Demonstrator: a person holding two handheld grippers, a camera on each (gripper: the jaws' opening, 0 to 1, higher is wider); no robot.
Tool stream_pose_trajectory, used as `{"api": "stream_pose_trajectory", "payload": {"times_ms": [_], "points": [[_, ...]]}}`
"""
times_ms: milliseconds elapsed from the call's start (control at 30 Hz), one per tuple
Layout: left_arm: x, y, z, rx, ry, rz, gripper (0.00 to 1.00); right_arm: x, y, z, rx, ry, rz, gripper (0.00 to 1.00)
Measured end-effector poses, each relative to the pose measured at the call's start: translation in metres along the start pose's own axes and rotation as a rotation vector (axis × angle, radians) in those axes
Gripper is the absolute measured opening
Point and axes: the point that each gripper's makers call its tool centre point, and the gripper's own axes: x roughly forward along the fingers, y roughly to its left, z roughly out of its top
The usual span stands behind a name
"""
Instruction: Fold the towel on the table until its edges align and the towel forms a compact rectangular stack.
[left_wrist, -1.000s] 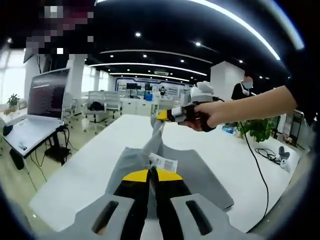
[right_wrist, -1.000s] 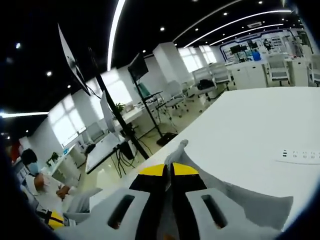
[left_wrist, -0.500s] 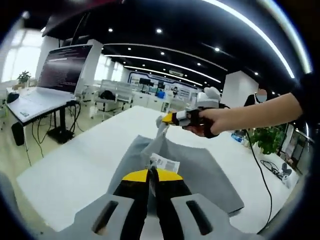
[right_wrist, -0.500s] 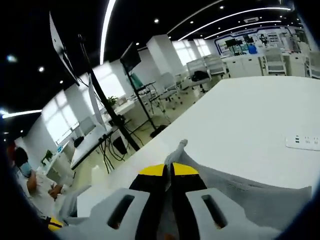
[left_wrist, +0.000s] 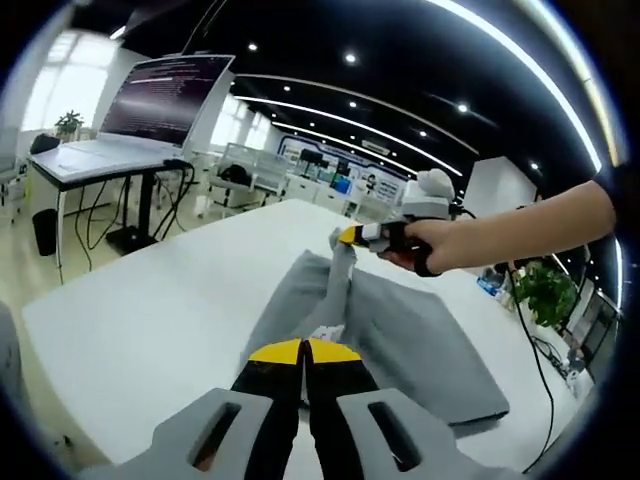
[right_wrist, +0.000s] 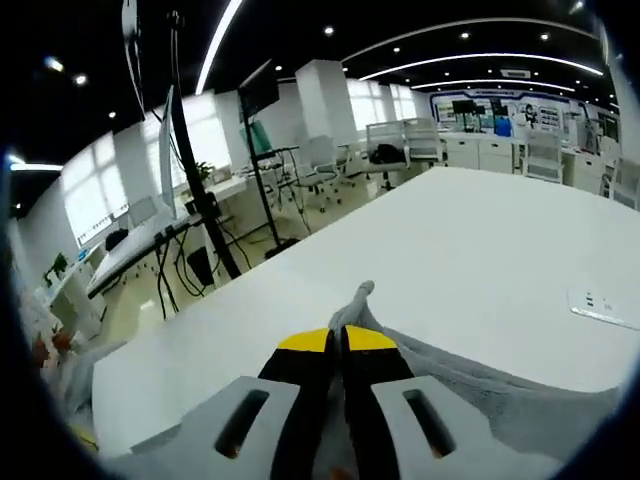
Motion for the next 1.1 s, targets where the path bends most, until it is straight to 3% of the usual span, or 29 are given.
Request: {"api": "stream_pose_trajectory", "payload": {"times_ms": [333, 433, 600, 767, 900, 1100], "points": [[0.016, 0.008, -0.021, 0.01, 0.066, 0.033, 0.01, 0.011, 0.002, -0.014, -0.013, 0.025, 0.002, 0.02], [0.021, 0.013, -0.025, 0.02, 0.077, 0.043, 0.13, 0.01, 0.003, -0.017, -0.013, 0.029, 0.007, 0.02], [0.031, 0.017, -0.033, 0.04, 0.12, 0.056, 0.17, 0.014, 0.002, -0.018, -0.008, 0.035, 0.016, 0.02], [0.036, 0.018, -0.036, 0.011, 0.133, 0.047, 0.14, 0.021, 0.0, -0.02, -0.018, 0.046, 0.028, 0.02], [0.035, 0.024, -0.037, 0.032, 0.161, 0.102, 0.03, 0.021, 0.007, -0.019, -0.018, 0.047, 0.051, 0.02], [0.027, 0.033, -0.038, 0.03, 0.147, 0.133, 0.02, 0.022, 0.013, -0.013, -0.069, 0.045, 0.077, 0.0]]}}
